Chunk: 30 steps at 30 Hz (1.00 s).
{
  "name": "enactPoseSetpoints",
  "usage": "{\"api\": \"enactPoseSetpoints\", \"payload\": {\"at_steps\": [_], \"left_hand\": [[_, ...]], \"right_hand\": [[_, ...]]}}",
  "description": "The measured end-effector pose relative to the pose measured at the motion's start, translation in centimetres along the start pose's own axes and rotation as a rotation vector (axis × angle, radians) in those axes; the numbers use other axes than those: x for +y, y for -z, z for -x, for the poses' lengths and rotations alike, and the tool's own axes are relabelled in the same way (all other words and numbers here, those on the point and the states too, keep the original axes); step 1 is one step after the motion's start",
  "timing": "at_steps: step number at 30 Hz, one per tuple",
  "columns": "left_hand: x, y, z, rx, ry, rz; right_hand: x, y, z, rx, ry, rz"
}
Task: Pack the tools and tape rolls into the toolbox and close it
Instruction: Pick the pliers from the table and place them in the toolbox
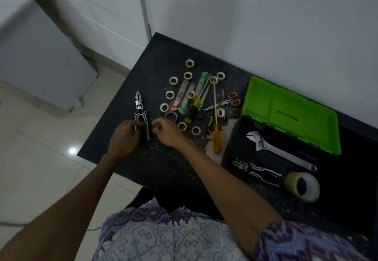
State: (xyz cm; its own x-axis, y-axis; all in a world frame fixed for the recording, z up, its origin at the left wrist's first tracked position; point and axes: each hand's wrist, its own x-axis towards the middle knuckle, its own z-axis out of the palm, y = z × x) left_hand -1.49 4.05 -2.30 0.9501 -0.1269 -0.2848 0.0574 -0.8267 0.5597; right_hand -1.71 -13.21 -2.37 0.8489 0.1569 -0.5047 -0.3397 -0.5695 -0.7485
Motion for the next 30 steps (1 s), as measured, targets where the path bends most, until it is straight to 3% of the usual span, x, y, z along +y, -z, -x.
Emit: {"api": "enactPoseSetpoints", "payload": {"at_steps": [7,13,19,24,30], "left_hand": [[-2.1,-0.1,-2.6,-0.071,0.114,0.049],[-2.0,-0.6,-3.6,-0.039,0.229,0.203],[-2.5,-0.8,-4.2,-0.052,0.368,0.330],[-2.6,-0.4,-3.8,-0.065,0.374,0.411],[0.8,-0.7,-2.0,-0.149,0.461,0.792]], "right_hand": [[-1.1,-2.1,-3.7,0.082,-0.111,0.036],[-1.9,-4.6,-4.7,0.145,-0.189,0.075],[-2.2,-5.2,-4.8,0.219,-0.185,0.125],[-1.8,-4.0,-3.4,0.256,-0.162,0.098],[-0.7,-1.4,0.4,0.251,-0.091,0.089]]}}
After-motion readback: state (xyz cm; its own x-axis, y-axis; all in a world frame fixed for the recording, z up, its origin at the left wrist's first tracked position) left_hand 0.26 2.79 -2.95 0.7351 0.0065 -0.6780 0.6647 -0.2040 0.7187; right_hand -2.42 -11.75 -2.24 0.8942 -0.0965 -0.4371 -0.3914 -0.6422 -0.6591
